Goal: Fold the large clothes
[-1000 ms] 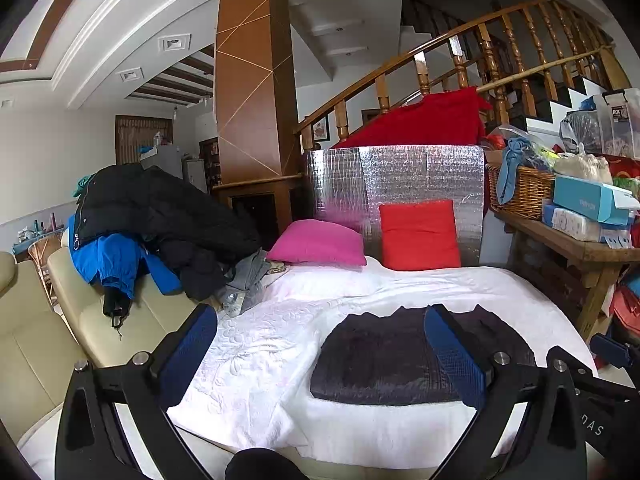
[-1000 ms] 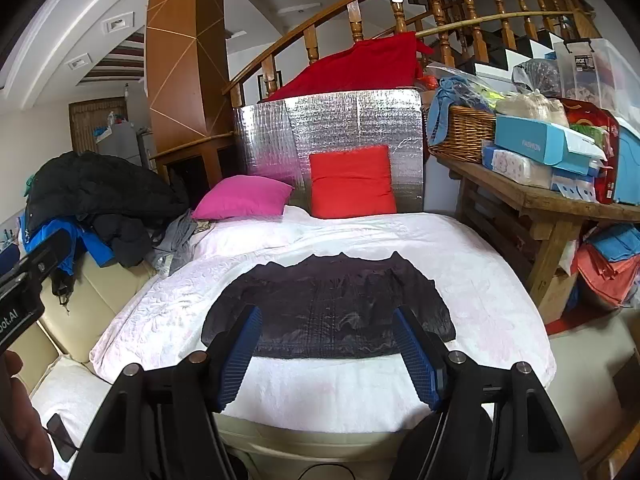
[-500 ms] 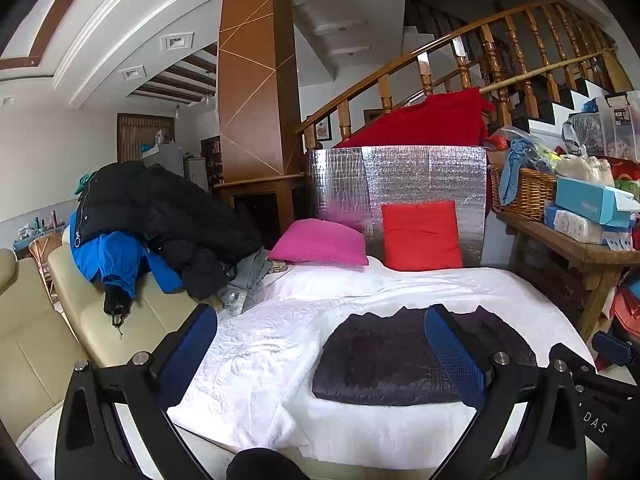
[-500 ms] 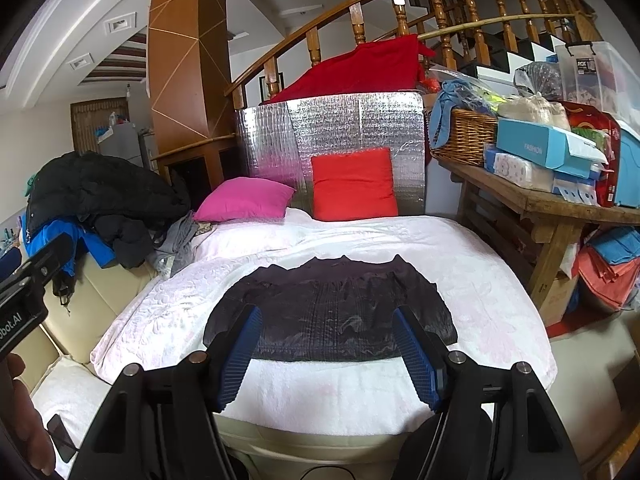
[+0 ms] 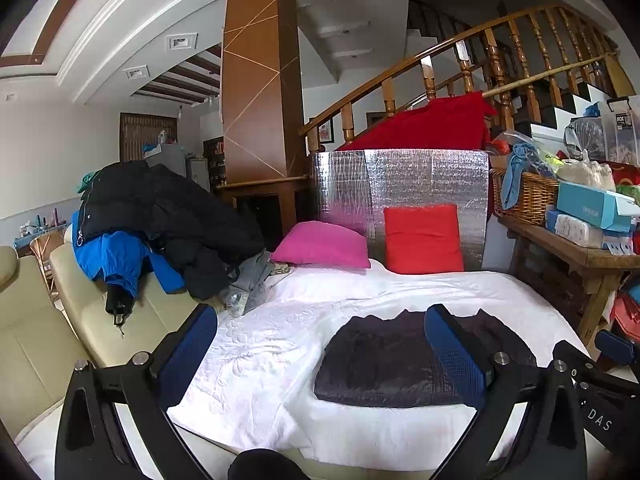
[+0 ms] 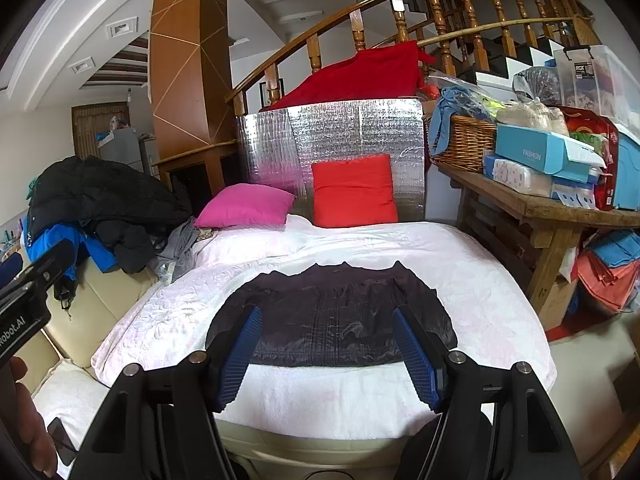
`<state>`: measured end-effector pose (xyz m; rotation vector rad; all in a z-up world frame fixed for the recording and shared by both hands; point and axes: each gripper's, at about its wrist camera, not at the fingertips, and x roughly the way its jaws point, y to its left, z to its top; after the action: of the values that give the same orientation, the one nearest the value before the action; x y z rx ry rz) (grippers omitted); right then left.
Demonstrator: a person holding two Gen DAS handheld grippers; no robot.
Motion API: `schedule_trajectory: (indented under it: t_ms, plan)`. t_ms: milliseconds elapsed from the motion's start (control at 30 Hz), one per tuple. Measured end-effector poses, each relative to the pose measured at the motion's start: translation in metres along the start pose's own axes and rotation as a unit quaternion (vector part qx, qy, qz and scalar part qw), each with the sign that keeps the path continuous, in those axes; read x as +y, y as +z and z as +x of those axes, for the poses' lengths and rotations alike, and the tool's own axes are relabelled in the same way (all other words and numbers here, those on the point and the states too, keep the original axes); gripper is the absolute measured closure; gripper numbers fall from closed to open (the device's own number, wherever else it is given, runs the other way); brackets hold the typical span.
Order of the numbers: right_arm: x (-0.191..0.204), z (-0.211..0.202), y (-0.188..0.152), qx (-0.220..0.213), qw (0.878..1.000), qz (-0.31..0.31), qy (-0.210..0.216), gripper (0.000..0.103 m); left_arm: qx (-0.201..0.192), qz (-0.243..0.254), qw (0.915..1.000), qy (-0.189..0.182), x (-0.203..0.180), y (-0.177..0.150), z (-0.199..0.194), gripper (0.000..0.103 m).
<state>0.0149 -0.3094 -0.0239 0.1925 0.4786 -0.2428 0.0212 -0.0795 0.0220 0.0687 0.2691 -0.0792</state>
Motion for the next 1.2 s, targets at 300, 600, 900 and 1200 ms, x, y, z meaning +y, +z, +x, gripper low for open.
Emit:
schedule_trajectory:
  t_ms: [300, 600, 900, 1200]
  plan:
    - [0.000, 0.002, 0.000, 0.001, 1.000, 0.001, 0.000, 0.031, 0.004, -0.005, 1.0000, 0.001, 0.004, -0.001, 0.001, 0.000]
    - [0.004, -0.001, 0.001, -0.002, 1.000, -0.004, 0.001, 0.031, 0.009, -0.014, 0.9999, -0.002, 0.010, 0.001, 0.002, 0.000]
    - [0.008, 0.005, 0.005, -0.002, 1.000, -0.011, 0.001, 0.031, 0.001, -0.017, 0.9998, 0.001, 0.014, 0.004, 0.001, 0.000]
    - [-0.002, 0.040, 0.013, 0.014, 1.000, -0.010, -0.005, 0.031, 0.010, -0.018, 0.9997, -0.015, 0.004, 0.003, 0.027, 0.000]
